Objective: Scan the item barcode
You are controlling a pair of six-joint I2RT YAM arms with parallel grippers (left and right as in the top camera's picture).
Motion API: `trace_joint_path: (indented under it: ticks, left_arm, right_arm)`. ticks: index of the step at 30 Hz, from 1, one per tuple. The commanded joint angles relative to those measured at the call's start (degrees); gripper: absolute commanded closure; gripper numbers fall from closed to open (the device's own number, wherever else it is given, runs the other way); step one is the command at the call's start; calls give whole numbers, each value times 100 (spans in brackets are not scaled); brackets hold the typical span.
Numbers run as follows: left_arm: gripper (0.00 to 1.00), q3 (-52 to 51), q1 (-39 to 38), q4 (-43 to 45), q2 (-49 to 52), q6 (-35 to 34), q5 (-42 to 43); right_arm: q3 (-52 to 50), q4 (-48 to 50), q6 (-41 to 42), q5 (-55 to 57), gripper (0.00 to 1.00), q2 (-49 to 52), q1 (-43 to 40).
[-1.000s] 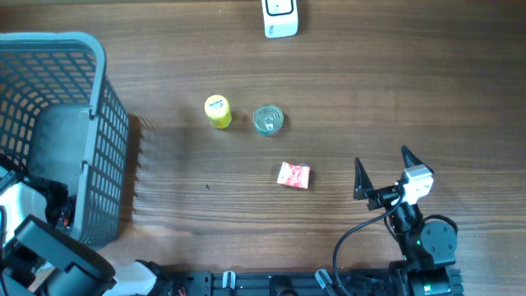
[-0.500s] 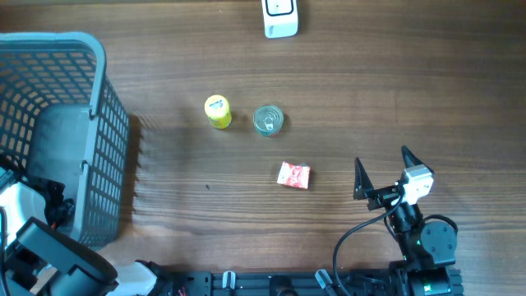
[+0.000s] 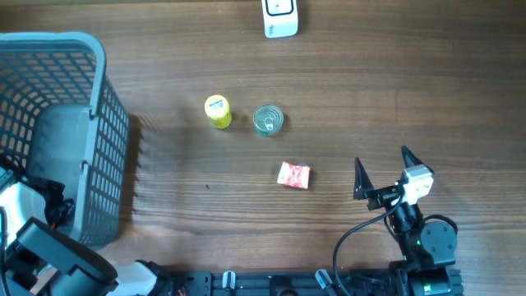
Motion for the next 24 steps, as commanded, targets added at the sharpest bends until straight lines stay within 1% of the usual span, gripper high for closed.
trace_joint_path:
  ticks: [1, 10, 21, 24]
  left_arm:
    - [96, 39, 42, -22, 87, -11, 450]
    - [96, 466, 42, -15, -372, -11, 1558]
    - [96, 470, 42, 68, -697, -11, 2245]
    - [96, 470, 31, 63, -717, -11, 2304]
  right_arm:
    - [-7, 33, -35, 76, 0, -4, 22]
    - [-7, 33, -39, 76, 0, -4, 22]
    - [-7, 33, -37, 76, 0, -4, 24]
    - [-7, 33, -37, 76, 0, -4, 22]
